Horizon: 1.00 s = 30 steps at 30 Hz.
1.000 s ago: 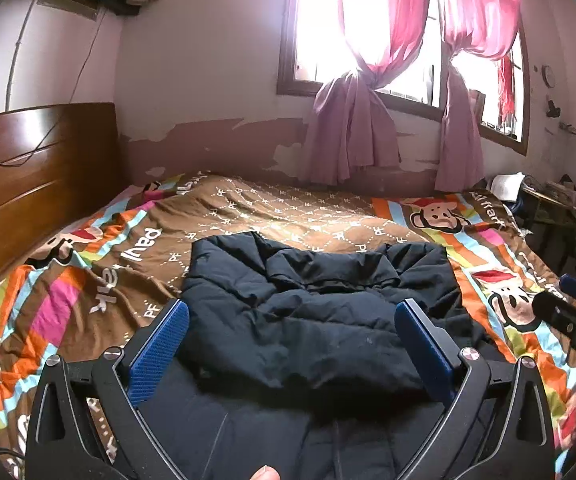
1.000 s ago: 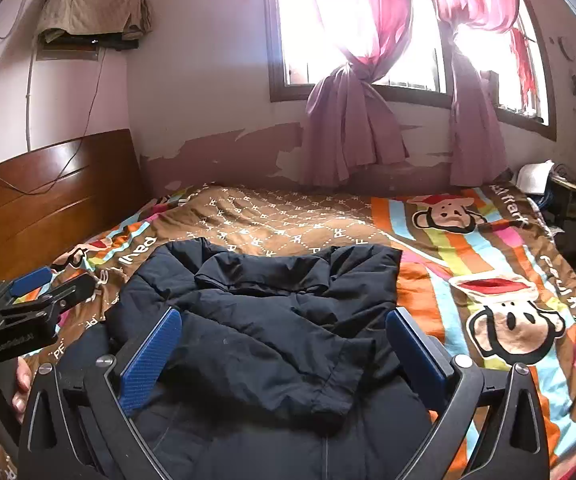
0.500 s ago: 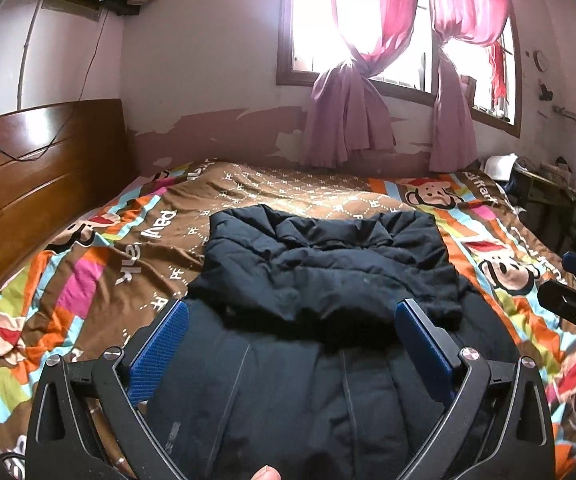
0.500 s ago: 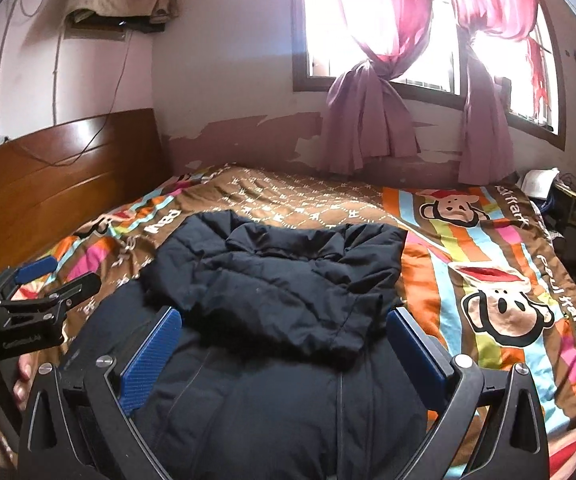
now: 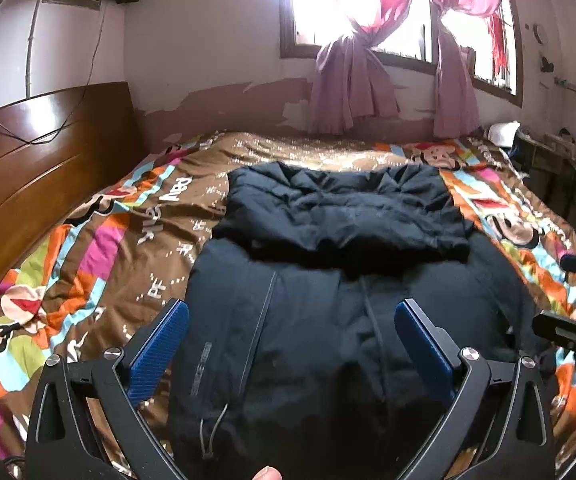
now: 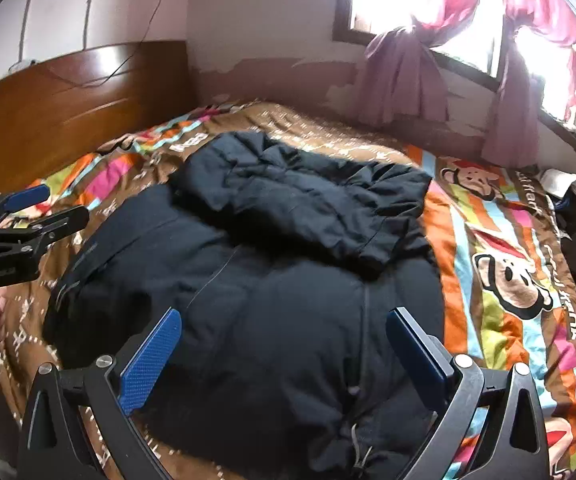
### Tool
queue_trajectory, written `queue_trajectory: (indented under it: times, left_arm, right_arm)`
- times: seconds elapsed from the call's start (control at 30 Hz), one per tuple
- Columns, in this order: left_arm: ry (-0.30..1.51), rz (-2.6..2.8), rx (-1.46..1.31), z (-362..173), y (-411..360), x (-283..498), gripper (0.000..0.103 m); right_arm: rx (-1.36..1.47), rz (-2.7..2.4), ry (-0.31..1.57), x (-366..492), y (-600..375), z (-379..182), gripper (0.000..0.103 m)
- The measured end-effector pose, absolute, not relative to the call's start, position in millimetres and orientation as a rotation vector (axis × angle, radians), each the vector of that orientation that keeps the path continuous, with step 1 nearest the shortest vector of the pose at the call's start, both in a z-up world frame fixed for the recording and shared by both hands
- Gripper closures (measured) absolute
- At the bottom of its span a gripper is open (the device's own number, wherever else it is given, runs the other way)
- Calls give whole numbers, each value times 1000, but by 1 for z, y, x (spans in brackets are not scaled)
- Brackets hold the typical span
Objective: Fold large clothes
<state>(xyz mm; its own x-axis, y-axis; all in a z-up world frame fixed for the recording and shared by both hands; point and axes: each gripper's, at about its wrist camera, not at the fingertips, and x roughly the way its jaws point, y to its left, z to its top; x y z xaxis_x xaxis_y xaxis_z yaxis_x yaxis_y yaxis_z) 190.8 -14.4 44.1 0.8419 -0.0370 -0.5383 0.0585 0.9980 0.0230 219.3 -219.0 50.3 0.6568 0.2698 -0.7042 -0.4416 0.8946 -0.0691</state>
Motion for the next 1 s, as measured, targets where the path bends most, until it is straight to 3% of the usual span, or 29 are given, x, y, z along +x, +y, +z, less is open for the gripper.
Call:
queue_trajectory:
  times: [1.0]
  left_arm:
    - [747, -88, 117, -19, -11, 167, 2]
  right_arm:
    - [-318, 471, 958, 185, -203, 0, 0]
